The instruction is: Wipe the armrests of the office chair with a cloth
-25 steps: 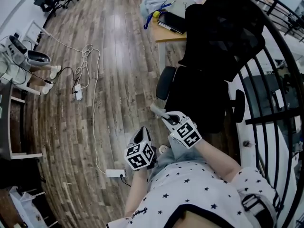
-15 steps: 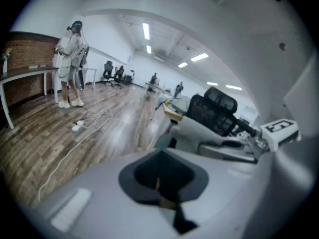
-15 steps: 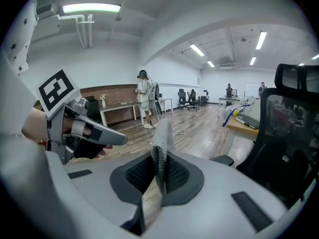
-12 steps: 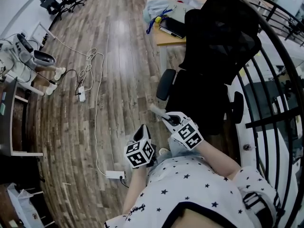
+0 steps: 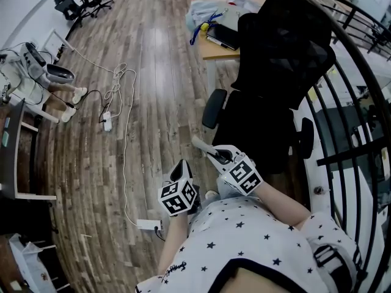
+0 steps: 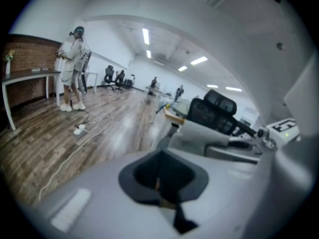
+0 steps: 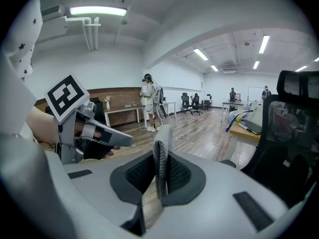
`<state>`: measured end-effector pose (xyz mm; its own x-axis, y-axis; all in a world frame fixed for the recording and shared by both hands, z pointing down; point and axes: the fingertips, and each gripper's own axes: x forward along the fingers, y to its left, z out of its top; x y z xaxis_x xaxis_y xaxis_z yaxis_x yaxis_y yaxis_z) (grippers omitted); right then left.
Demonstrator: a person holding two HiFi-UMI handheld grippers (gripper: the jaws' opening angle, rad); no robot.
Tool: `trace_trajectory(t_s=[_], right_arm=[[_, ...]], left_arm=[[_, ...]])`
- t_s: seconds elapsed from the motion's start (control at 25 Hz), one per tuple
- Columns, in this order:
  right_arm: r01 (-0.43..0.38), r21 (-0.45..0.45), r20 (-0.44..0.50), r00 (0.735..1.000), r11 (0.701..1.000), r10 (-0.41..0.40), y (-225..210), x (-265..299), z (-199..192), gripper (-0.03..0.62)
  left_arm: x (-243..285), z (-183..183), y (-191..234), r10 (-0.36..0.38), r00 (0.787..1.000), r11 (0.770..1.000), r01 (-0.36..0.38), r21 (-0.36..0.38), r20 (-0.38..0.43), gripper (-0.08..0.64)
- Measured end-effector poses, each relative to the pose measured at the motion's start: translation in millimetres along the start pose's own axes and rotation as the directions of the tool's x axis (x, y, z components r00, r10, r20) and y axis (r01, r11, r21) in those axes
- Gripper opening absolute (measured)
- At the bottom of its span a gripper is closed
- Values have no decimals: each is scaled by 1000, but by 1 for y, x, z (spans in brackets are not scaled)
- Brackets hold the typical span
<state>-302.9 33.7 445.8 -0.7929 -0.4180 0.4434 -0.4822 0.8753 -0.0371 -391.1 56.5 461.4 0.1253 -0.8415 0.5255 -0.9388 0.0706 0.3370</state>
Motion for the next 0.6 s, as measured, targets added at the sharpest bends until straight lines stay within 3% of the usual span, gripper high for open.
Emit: trace_trajectory(t_s=[0.6], right_arm=[[4, -15, 25, 1000, 1000, -4, -3, -5, 5, 26]], left_arm=[[3, -1, -4, -7, 1000, 1000, 7, 7, 0, 8]])
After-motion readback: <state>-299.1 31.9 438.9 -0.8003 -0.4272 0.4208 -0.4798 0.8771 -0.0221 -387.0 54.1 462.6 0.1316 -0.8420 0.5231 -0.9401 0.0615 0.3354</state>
